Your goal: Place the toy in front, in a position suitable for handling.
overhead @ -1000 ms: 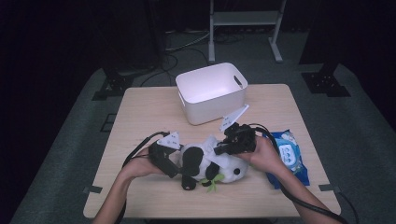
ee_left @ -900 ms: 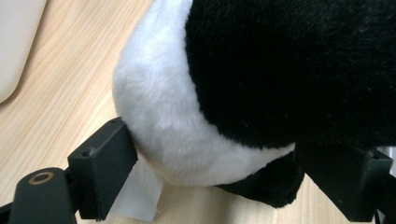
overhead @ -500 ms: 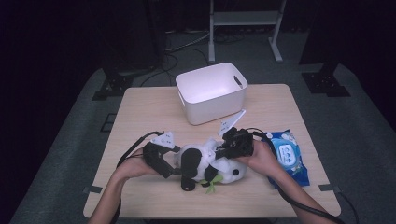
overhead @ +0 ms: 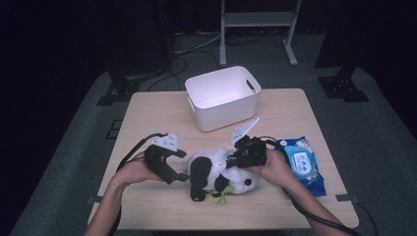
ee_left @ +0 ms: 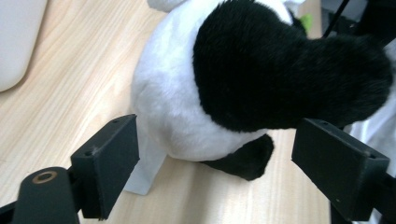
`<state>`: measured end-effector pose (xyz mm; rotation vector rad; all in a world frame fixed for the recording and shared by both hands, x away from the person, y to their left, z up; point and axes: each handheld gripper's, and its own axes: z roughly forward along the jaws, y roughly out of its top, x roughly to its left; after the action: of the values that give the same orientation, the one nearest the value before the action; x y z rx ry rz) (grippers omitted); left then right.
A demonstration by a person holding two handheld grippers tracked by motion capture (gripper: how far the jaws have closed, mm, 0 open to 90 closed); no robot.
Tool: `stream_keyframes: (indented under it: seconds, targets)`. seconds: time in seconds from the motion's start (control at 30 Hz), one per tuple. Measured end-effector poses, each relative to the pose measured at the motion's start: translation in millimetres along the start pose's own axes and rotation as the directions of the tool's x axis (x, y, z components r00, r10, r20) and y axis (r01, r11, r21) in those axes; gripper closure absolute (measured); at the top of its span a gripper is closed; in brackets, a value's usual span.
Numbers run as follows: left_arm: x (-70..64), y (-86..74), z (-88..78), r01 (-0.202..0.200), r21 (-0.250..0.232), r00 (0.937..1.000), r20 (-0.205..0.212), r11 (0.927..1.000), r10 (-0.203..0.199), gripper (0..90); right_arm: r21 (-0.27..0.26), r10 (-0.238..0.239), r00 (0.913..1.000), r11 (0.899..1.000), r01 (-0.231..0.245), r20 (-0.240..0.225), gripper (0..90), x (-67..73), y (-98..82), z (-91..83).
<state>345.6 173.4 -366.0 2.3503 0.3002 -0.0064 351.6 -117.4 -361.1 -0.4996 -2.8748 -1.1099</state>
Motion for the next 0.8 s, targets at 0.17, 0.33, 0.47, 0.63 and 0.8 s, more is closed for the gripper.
stream_keyframes:
  seconds: [0.17,0.33,0.47,0.63,0.8]
  targets:
    - [-1.8,7.5,-4.3,-0.009,-0.026,0.9996,0.025,0.9996,0.01,13.6,-0.004,-0.004,1.0,1.0,0.004,-0.001,82.6,1.0,-0.4,0.6]
    - [-3.2,22.7,-0.6,-0.028,-0.013,0.9989,0.037,0.9995,0.029,13.5,0.0,-0.013,0.9999,1.0,0.013,-0.001,82.7,2.4,0.2,1.7]
    - [0.3,32.9,6.1,-0.009,-0.024,0.9985,0.055,0.9997,0.01,13.5,-0.001,-0.015,0.9999,1.0,0.015,0.0,82.7,2.6,-0.5,1.3]
    - [1.6,41.9,19.3,0.001,-0.004,0.9958,0.091,1.0,-0.001,13.6,0.006,-0.024,0.9997,1.0,0.024,0.005,82.6,4.6,-0.5,-2.0]
    - [-0.8,47.2,27.2,-0.022,0.032,0.9956,0.092,0.9992,0.019,13.7,-0.007,-0.028,0.999,1.0,0.029,0.034,83.3,6.6,-0.8,-13.8]
